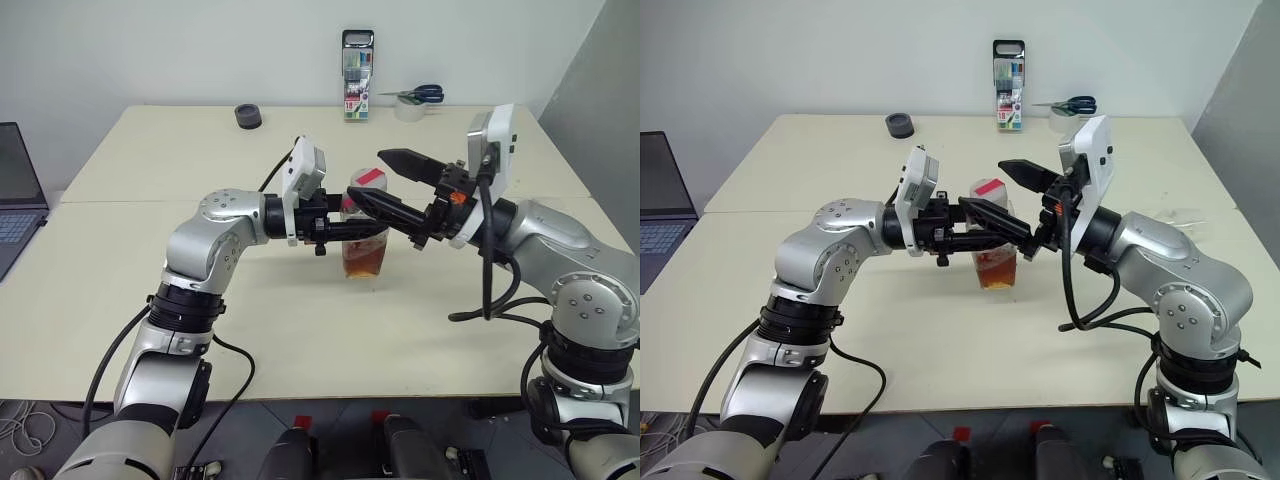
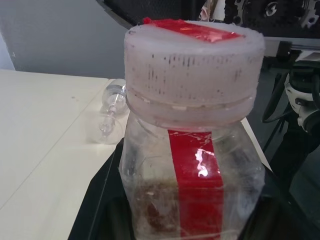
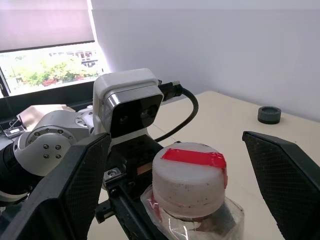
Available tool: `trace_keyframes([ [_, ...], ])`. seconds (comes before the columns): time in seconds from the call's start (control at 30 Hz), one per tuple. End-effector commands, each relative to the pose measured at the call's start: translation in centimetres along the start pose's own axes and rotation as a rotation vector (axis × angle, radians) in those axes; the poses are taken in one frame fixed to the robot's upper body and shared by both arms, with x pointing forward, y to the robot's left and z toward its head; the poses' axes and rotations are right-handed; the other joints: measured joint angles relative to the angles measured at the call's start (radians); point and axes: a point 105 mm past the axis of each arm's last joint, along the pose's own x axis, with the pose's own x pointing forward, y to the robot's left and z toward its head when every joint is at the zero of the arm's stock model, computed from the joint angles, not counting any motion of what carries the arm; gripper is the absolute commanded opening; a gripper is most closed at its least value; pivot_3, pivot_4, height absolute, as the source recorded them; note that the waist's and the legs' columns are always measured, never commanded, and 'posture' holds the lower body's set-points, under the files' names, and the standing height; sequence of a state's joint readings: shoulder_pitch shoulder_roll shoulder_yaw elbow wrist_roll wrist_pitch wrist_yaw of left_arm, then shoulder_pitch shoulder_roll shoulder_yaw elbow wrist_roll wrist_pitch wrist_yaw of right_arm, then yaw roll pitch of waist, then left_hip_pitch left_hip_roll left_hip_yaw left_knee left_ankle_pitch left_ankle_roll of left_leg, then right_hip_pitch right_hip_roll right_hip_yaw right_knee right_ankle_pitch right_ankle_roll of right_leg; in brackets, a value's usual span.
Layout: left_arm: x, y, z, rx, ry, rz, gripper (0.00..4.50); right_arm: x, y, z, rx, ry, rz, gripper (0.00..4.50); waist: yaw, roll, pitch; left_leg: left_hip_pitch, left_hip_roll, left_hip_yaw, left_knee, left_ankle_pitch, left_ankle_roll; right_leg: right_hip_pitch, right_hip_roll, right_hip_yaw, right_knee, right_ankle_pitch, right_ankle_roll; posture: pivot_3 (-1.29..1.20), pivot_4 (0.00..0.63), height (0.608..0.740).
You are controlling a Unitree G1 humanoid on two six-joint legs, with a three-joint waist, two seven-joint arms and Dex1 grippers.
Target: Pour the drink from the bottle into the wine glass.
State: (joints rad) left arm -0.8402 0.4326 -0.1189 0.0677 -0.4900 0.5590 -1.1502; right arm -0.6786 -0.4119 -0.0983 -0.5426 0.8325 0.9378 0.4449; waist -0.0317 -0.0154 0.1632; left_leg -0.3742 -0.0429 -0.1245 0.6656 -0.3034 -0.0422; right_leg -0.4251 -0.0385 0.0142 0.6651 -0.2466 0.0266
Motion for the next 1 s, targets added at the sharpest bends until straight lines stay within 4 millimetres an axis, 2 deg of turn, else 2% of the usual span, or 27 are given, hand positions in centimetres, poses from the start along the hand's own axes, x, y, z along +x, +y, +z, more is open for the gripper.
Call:
trace_keyframes([
  [0.03, 0.1, -0.38, 1.65, 0.068, -0.025, -0.026, 1.81, -0.06, 0.53, 0.89, -0.075, -0.029, 0.027, 4.49, 0.0, 0.0, 0.0, 0.0, 0.0, 0.0, 0.0, 0.0, 0.0, 0.0, 0.0, 0.0, 0.0, 0.0, 0.0, 0.0, 0.15, 0.74],
  [0.37, -0.16, -0.49, 1.6, 0.072, -0.015, -0.018, 1.81, 0.31, 0.08, 0.51, -0.093, -0.027, 0.044, 4.49, 0.0, 0.0, 0.0, 0.0, 0.0, 0.0, 0.0, 0.0, 0.0, 0.0, 0.001, 0.0, 0.0, 0.0, 0.0, 0.0, 0.15, 0.74],
  [0.63, -0.22, -0.52, 1.56, 0.073, -0.014, -0.013, 1.81, 0.23, 0.25, 0.22, -0.101, -0.016, 0.071, 1.85, 0.0, 0.0, 0.0, 0.0, 0.0, 0.0, 0.0, 0.0, 0.0, 0.0, 0.0, 0.0, 0.0, 0.0, 0.0, 0.0, 0.15, 0.74],
  [0.87, -0.22, -0.55, 1.6, 0.073, -0.017, -0.013, 1.81, 0.06, 0.26, 0.04, -0.087, -0.007, 0.091, 1.79, 0.0, 0.0, 0.0, 0.0, 0.0, 0.0, 0.0, 0.0, 0.0, 0.0, 0.0, 0.0, 0.0, 0.0, 0.0, 0.0, 0.15, 0.74],
  [1.0, -0.09, -1.05, 1.71, 0.068, -0.013, -0.048, 1.81, -0.32, 0.98, -0.07, -0.049, 0.037, 0.226, 1.79, 0.0, 0.0, 0.0, 0.0, 0.0, 0.0, 0.0, 0.0, 0.0, 0.0, 0.001, 0.0, 0.0, 0.0, 0.0, 0.0, 0.15, 0.74],
])
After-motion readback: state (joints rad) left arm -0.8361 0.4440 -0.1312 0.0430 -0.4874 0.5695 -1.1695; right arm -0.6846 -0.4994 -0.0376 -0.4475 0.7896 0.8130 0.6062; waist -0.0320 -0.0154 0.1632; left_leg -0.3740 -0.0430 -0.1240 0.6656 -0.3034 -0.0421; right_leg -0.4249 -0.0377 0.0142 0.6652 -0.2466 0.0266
